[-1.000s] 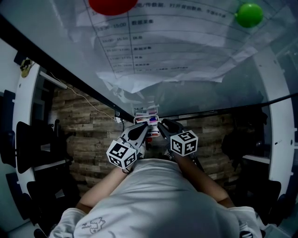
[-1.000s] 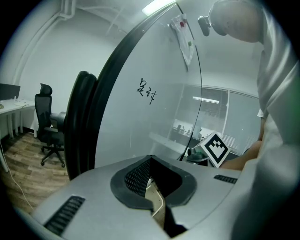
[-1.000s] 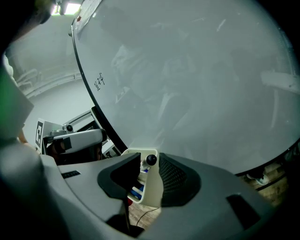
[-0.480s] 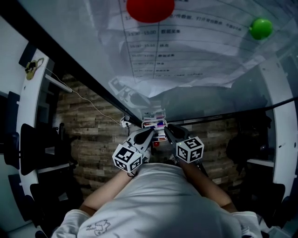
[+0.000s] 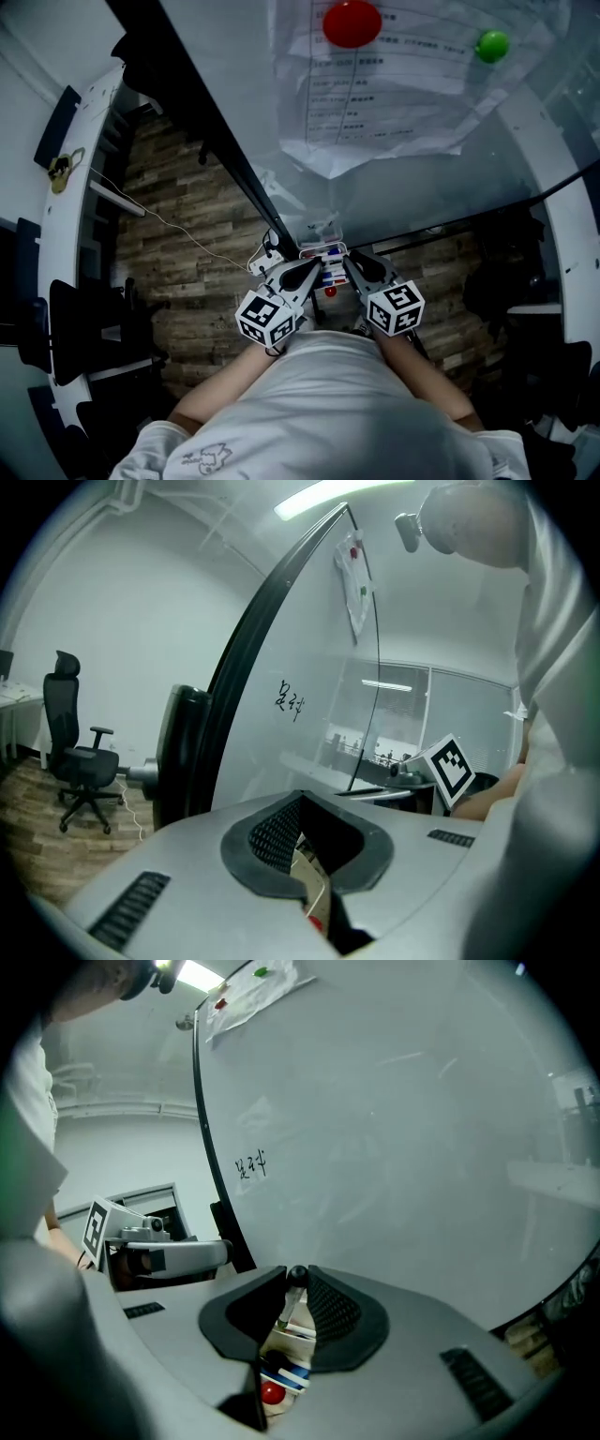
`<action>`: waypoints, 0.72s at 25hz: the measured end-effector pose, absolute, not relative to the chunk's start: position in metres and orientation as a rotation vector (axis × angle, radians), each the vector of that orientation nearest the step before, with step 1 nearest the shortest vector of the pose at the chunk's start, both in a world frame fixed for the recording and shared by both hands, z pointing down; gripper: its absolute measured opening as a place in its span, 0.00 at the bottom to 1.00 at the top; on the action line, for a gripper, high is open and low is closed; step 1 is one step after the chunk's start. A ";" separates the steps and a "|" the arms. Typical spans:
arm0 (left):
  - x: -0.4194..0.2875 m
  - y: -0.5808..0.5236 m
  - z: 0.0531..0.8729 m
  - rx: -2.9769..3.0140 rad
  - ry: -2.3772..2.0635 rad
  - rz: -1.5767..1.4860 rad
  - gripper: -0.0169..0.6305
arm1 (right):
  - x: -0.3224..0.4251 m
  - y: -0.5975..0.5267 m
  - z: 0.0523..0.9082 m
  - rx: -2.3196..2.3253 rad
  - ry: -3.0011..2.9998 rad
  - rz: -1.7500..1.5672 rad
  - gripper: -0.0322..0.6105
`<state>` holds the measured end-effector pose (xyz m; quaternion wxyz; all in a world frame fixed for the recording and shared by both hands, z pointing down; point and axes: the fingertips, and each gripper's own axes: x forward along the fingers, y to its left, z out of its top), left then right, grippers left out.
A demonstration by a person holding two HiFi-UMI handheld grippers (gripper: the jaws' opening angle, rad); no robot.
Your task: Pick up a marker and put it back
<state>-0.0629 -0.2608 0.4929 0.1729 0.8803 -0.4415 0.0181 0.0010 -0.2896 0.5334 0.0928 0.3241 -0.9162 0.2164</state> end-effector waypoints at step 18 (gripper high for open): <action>-0.072 -0.233 0.455 2.786 -0.954 0.028 0.03 | 0.005 -0.247 0.476 1.380 -2.742 0.455 0.17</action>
